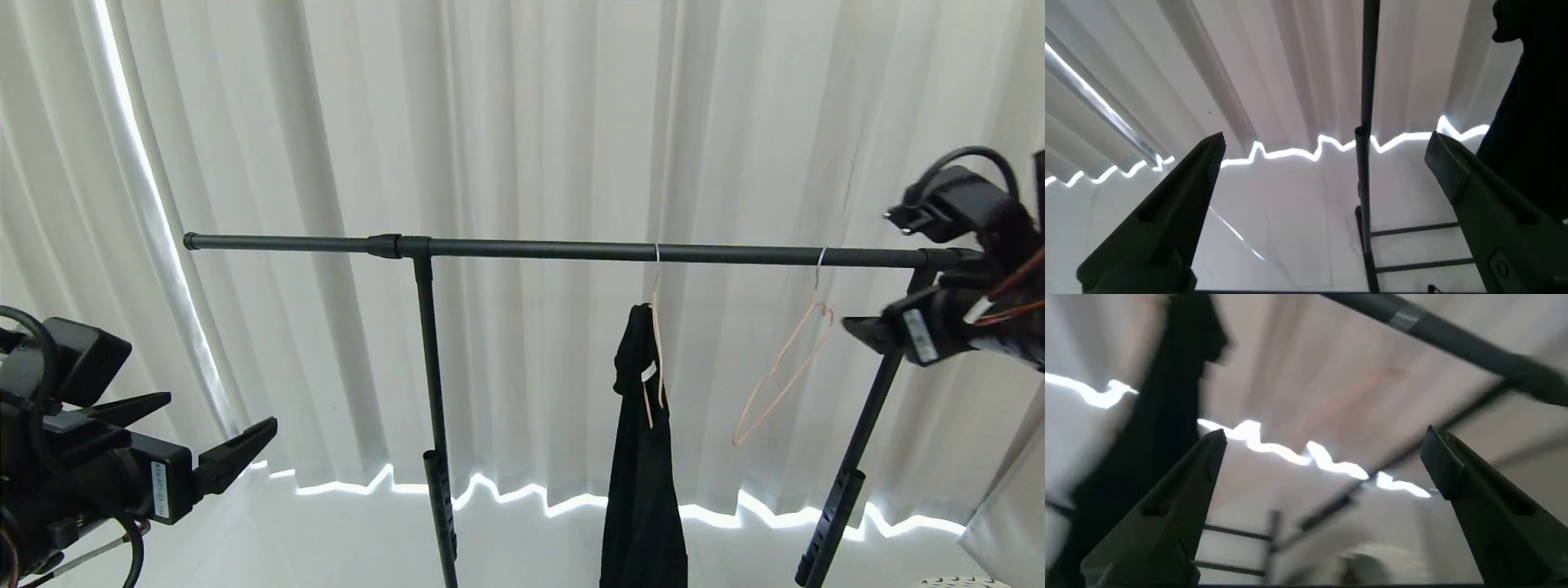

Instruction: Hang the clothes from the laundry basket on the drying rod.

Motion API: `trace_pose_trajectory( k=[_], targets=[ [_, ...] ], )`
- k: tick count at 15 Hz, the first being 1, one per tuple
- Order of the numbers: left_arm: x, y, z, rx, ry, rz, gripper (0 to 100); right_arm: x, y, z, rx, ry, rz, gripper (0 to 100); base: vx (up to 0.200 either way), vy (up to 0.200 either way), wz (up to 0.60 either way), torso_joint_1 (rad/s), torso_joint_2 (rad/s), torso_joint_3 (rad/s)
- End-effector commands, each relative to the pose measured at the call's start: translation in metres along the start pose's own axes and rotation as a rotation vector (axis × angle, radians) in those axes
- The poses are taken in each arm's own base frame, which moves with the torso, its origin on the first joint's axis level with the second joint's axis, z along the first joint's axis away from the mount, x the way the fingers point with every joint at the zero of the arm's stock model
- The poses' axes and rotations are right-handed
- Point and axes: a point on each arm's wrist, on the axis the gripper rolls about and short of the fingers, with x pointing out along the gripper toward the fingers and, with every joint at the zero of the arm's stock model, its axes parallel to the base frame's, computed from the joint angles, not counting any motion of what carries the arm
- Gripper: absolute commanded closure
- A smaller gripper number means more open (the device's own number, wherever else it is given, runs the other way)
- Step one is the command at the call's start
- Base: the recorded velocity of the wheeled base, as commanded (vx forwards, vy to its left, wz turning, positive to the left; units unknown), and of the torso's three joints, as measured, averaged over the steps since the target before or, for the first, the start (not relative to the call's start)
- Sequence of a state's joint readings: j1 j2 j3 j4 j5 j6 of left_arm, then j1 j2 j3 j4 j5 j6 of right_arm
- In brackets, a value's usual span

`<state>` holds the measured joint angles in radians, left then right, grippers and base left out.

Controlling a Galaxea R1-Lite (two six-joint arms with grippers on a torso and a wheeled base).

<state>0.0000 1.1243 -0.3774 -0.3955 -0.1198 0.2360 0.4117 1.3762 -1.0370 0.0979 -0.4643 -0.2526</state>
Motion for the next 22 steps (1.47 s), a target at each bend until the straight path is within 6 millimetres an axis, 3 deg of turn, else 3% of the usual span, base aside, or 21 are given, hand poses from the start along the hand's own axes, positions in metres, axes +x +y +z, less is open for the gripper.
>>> trace_pose_trajectory(
  k=[1, 6, 15, 22],
  targets=[
    [-0.004, 0.000, 0.000, 0.001, -0.014, 0.008, 0, -0.035, -0.042, -0.037, 0.006, 0.006, -0.097, 0, -0.200, 0.000, 0.00, 0.007, 0.00, 0.002],
    [-0.005, 0.003, 0.000, -0.005, -0.013, 0.026, 0, -0.053, -0.042, -0.065, -0.014, 0.018, -0.115, 0, -0.200, 0.000, 0.00, 0.004, 0.00, 0.002],
    [-0.011, 0.005, -0.002, -0.013, -0.025, 0.055, 0, -0.042, -0.039, -0.083, -0.050, -0.073, -0.208, 0, -0.200, 0.000, 0.00, -0.001, 0.00, 0.002],
    [-0.012, 0.005, -0.002, -0.014, -0.028, 0.056, 0, -0.039, -0.039, -0.085, -0.010, -0.168, -0.264, 0, 0.000, 0.000, 0.00, 0.000, 0.00, 0.000]
  ],
)
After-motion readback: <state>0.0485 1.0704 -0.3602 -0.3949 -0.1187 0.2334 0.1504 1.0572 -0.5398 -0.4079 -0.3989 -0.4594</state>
